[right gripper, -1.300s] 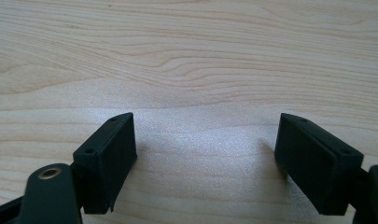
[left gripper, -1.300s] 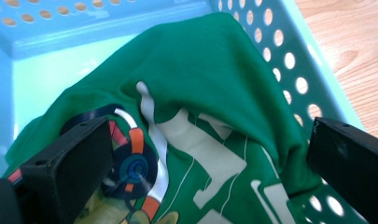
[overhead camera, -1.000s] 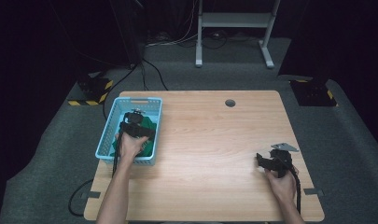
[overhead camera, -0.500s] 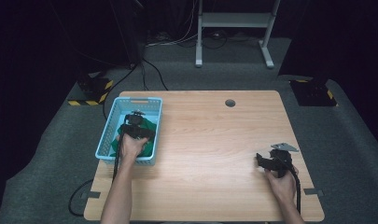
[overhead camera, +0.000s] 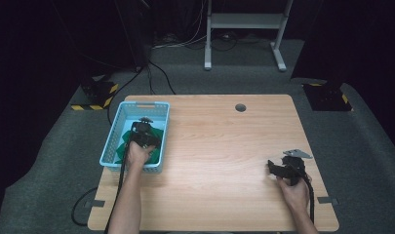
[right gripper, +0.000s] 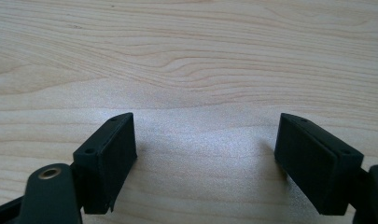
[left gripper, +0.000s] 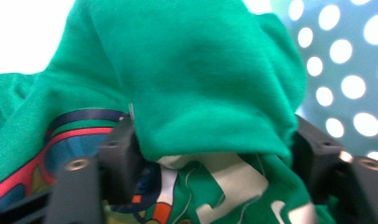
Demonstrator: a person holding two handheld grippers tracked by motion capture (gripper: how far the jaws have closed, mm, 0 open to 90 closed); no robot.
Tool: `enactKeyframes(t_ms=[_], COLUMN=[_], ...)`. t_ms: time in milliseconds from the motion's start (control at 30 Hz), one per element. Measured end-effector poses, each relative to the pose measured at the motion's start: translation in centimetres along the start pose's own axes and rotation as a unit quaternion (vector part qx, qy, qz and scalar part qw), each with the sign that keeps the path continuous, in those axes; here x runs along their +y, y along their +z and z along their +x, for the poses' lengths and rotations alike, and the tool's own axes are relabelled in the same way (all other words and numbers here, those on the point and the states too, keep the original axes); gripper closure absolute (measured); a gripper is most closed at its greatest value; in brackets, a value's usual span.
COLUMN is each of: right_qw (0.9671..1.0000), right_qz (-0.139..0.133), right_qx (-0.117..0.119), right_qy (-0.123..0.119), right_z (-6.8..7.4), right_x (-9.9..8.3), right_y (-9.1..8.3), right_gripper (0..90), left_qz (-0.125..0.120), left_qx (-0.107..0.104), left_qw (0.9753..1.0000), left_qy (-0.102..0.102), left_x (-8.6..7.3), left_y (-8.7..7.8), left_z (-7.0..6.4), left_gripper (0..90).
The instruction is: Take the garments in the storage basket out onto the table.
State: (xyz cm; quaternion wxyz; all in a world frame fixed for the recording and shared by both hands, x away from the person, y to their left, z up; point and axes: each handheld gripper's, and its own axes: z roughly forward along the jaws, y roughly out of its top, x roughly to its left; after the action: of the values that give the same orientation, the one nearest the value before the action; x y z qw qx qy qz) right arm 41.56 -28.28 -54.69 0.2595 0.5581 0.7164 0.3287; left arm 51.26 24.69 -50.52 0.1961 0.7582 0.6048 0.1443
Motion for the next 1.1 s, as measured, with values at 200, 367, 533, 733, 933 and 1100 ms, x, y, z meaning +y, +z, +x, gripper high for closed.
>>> enactKeyframes(t_ms=[200,367,533,733,933,1100], right_qw=[1.0000,1.0000,1.0000,1.0000,1.0000,1.0000], right_qz=[-0.001,-0.001,-0.002,-0.002,-0.001,-0.002], right_qx=[-0.002,-0.002,-0.002,-0.001,-0.004,-0.004], right_qy=[0.005,0.005,0.006,0.005,0.006,0.006], right_z=[-0.1,-0.1,-0.2,-0.2,-0.2,-0.3], right_x=[0.0,0.1,0.1,0.1,0.0,0.0], right_y=[0.0,0.1,0.1,0.1,0.0,0.0], right_gripper=[21.7,21.9,21.9,21.9,21.7,21.9], left_qz=[0.002,0.001,0.000,0.020,0.025,0.011], left_qx=[-0.021,-0.018,-0.020,-0.029,-0.032,-0.024], left_qw=[0.9997,0.9996,0.9996,0.9993,0.9991,0.9996], left_qy=[0.016,0.022,0.017,0.012,0.008,0.011], left_x=[0.0,0.0,0.0,0.5,0.9,1.1], left_y=[-0.2,-0.2,-0.3,-0.3,-0.5,-0.9], left_z=[-0.2,-0.3,-0.3,-0.2,-0.1,-0.2], left_gripper=[60.8,66.3,69.1,73.3,74.3,75.5])
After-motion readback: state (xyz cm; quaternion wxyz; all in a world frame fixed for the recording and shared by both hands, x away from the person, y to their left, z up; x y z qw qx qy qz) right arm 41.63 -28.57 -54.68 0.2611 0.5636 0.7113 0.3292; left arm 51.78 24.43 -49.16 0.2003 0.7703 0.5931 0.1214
